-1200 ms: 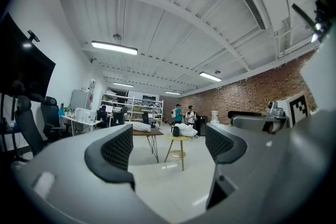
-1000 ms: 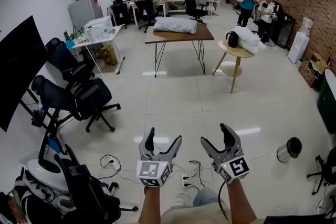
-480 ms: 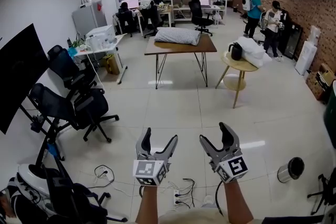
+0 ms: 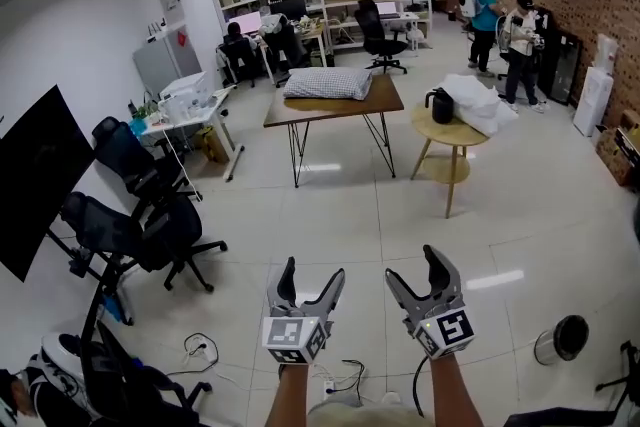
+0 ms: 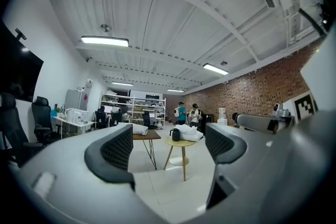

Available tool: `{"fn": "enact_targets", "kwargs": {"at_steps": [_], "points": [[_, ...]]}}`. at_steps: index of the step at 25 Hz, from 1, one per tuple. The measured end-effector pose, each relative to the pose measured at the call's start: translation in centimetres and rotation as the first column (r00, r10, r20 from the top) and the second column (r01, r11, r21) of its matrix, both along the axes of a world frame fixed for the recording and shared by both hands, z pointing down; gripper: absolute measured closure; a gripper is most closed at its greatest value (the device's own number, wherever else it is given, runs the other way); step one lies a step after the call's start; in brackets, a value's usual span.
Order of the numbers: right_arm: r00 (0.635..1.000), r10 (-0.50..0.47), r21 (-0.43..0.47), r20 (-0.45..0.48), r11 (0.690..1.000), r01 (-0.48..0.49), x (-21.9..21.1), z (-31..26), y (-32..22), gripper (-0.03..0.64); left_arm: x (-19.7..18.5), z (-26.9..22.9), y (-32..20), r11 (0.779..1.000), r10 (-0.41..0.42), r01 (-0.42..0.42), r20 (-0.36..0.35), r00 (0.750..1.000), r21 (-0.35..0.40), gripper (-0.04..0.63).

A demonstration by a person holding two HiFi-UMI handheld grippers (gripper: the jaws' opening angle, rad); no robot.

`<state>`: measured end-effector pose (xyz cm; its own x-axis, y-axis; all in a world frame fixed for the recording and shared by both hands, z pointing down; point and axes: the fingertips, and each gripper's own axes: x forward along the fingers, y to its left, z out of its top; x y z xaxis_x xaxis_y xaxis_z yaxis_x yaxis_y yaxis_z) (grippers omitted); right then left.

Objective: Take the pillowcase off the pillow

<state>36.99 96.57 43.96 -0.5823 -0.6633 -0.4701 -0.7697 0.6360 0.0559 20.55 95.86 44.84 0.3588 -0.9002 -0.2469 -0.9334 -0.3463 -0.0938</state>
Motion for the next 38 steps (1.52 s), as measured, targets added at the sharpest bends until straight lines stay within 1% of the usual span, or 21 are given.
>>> {"fn": "enact_targets", "kwargs": {"at_steps": [3,7,10,12,15,17,20,23,26,29,31,33,38], "points": [[1.000,-0.021,-0.027,0.005,0.999,0.021,1.0,1.3,-2.1,0.272,1.2,0.6,-2.0,1.000,-0.012,0.012,0.002,1.000,-0.019,0.161],[0.998,-0.059,-0.046,0.000,0.997,0.059,0.5,1.9,-5.7,0.272,1.5,1.2,-5.3,0.999,-0.027,0.027,-0.001,1.000,-0.037,0.161],[0.997,-0.072,-0.049,0.003,0.996,0.072,-0.2,1.7,-9.3,0.272,1.1,1.8,-8.6,0.998,-0.031,0.032,0.007,0.999,-0.049,0.161],[0.997,-0.081,-0.050,-0.004,0.995,0.081,-1.3,2.2,-11.8,0.273,0.1,2.6,-11.2,0.998,-0.041,0.042,0.014,0.999,-0.049,0.161],[0.996,-0.085,-0.049,-0.021,0.995,0.084,-3.7,3.6,-16.7,0.272,-2.2,3.7,-16.3,0.998,-0.043,0.043,0.008,0.999,-0.038,0.161],[0.997,-0.075,-0.051,-0.023,0.996,0.074,-5.5,4.3,-20.9,0.272,-3.4,3.9,-20.2,1.000,-0.018,0.018,-0.004,1.000,-0.026,0.161],[0.998,-0.067,-0.059,-0.013,0.996,0.066,-8.7,4.4,-27.7,0.272,-5.4,3.6,-26.3,1.000,0.009,-0.009,0.022,1.000,-0.004,0.161],[0.997,-0.083,-0.072,0.005,0.994,0.083,-13.0,3.3,-34.1,0.272,-9.1,3.1,-32.2,1.000,0.015,-0.015,0.044,0.999,-0.005,0.161],[0.995,-0.100,-0.056,0.022,0.993,0.101,-17.4,0.9,-39.6,0.273,-13.1,2.3,-37.7,1.000,0.015,-0.015,0.075,0.997,-0.003,0.161],[0.995,-0.094,-0.036,0.020,0.995,0.095,-21.6,0.0,-43.9,0.273,-17.0,2.1,-42.6,1.000,0.019,-0.019,0.099,0.995,-0.006,0.161],[0.995,-0.098,-0.032,0.002,0.995,0.098,-23.7,0.6,-46.3,0.273,-18.9,2.2,-45.5,1.000,0.012,-0.013,0.093,0.996,0.006,0.161],[0.994,-0.101,-0.039,-0.027,0.994,0.100,-24.7,1.8,-49.0,0.273,-20.0,2.9,-48.4,1.000,0.006,-0.007,0.074,0.997,0.008,0.161],[0.997,-0.079,-0.065,-0.028,0.995,0.077,-25.6,3.3,-57.2,0.273,-22.5,5.9,-56.9,0.999,0.011,-0.010,0.019,1.000,-0.042,0.161]]}}
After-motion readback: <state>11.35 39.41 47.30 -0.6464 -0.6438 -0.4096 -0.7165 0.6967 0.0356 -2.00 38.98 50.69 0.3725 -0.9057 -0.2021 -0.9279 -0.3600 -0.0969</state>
